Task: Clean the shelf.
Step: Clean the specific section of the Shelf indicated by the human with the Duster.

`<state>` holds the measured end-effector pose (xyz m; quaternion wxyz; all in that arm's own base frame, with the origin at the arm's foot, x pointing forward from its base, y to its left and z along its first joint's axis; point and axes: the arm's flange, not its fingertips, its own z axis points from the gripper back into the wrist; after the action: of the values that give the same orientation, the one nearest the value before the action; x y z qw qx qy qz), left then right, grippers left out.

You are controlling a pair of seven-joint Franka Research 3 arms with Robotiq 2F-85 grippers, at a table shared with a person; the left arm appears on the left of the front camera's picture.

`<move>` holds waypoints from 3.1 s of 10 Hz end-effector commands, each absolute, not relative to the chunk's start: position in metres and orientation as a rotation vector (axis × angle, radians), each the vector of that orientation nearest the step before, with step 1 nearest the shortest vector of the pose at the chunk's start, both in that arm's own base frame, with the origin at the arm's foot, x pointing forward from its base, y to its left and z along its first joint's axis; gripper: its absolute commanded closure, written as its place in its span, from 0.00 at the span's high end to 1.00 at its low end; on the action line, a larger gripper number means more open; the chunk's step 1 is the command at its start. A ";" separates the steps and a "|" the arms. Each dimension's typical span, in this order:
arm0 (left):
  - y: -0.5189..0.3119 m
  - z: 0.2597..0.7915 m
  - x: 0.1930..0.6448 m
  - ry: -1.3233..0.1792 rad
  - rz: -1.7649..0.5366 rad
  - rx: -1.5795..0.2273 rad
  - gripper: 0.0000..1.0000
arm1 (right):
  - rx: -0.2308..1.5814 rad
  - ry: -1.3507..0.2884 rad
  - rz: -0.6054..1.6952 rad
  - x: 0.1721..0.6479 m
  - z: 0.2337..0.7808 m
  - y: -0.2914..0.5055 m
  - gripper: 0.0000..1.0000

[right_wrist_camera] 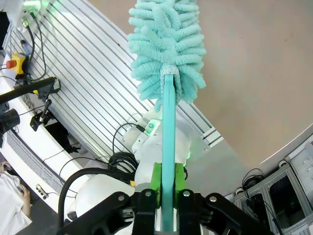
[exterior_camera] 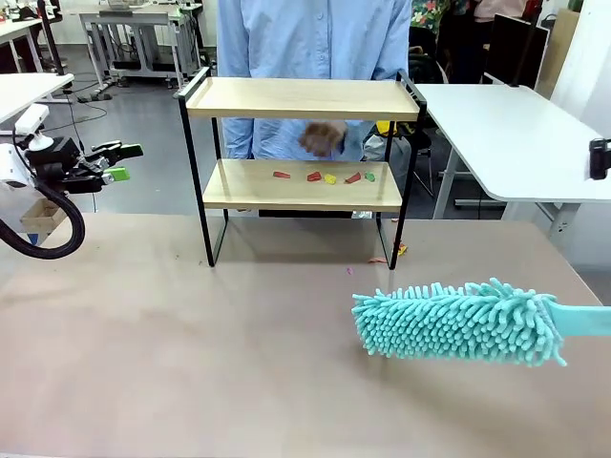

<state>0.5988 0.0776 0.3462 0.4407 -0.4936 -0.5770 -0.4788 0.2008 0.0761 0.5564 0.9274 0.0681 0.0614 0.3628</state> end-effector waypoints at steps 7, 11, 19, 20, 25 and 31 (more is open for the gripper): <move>0.078 0.349 0.597 -1.432 -1.196 -1.224 1.00 | 0.155 0.125 0.765 0.201 0.559 0.076 0.13; 0.078 0.349 0.597 -1.432 -1.196 -1.224 1.00 | 0.155 0.125 0.765 0.201 0.559 0.076 0.13; 0.078 0.349 0.597 -1.432 -1.196 -1.224 1.00 | 0.155 0.125 0.765 0.201 0.559 0.076 0.13; 0.078 0.349 0.597 -1.432 -1.196 -1.224 1.00 | 0.155 0.125 0.765 0.201 0.559 0.076 0.13; 0.078 0.349 0.597 -1.432 -1.196 -1.224 1.00 | 0.155 0.125 0.765 0.201 0.559 0.076 0.13; 0.078 0.349 0.597 -1.432 -1.196 -1.224 1.00 | 0.155 0.125 0.765 0.201 0.559 0.076 0.13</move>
<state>0.5988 0.0776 0.3462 0.4407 -0.4936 -0.5770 -0.4788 0.2008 0.0761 0.5563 0.9273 0.0681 0.0614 0.3628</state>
